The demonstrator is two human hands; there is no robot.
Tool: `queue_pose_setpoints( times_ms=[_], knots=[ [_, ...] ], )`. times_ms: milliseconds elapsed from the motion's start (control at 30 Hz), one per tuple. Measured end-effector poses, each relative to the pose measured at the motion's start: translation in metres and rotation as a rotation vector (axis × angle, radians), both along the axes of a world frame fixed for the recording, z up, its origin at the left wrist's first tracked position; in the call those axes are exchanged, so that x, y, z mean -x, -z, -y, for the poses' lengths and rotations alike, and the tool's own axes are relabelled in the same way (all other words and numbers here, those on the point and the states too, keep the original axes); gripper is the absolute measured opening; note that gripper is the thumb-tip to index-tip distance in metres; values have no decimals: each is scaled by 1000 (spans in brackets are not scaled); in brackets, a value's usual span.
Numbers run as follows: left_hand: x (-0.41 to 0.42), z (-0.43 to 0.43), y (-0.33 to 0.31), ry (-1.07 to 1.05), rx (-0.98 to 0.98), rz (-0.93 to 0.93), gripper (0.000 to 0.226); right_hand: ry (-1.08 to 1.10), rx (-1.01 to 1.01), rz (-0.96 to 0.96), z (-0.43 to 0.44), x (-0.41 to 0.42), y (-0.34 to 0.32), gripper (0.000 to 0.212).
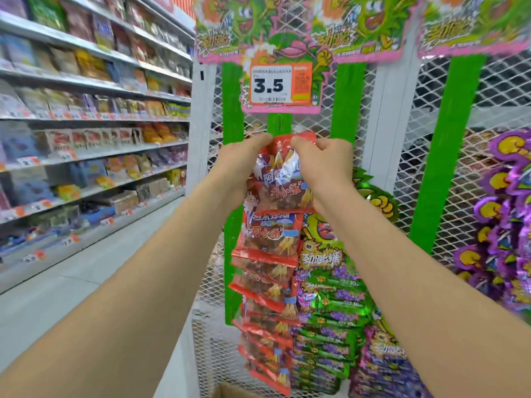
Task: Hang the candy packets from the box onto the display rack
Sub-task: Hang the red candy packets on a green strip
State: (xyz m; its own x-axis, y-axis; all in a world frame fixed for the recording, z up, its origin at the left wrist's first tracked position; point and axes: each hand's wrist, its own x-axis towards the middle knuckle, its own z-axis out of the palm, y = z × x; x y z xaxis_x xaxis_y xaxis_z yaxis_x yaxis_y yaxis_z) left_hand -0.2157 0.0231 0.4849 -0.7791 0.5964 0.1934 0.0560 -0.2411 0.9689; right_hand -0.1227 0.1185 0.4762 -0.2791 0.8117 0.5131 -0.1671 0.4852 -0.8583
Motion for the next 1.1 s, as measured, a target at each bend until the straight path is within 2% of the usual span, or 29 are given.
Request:
queue_pose_setpoints(
  times_ms=[67, 133, 233, 367, 500, 633, 767, 933, 1000, 1100],
  knots=[
    [1, -1, -1, 82, 6, 36, 21, 7, 32, -62, 2, -1, 0, 34],
    [1, -2, 0, 146, 23, 58, 26, 16, 34, -96, 5, -1, 0, 29],
    [2, -3, 0, 177, 34, 61, 37, 62, -31, -64, 6, -2, 3, 37],
    [3, -2, 0, 153, 47, 62, 20, 117, -135, 3, 6, -7, 8, 44],
    [7, -1, 3, 175, 28, 62, 18, 128, -261, 20, 12, -11, 7, 45],
    [4, 3, 6, 204, -10, 57, 21, 137, -245, 32, 12, -12, 5, 45],
    [3, 6, 10, 181, 0, 23, 23, 126, -203, 76, 10, -16, 16, 56],
    [2, 6, 10, 156, -3, 2, 18, 174, -273, 104, 10, -15, 20, 42],
    [3, 6, 12, 123, -19, -53, 16, 180, -323, 126, 10, -17, 20, 38],
    [3, 9, 19, -39, 45, -307, 10, 210, -375, 161, 7, -18, 27, 37]
  ],
)
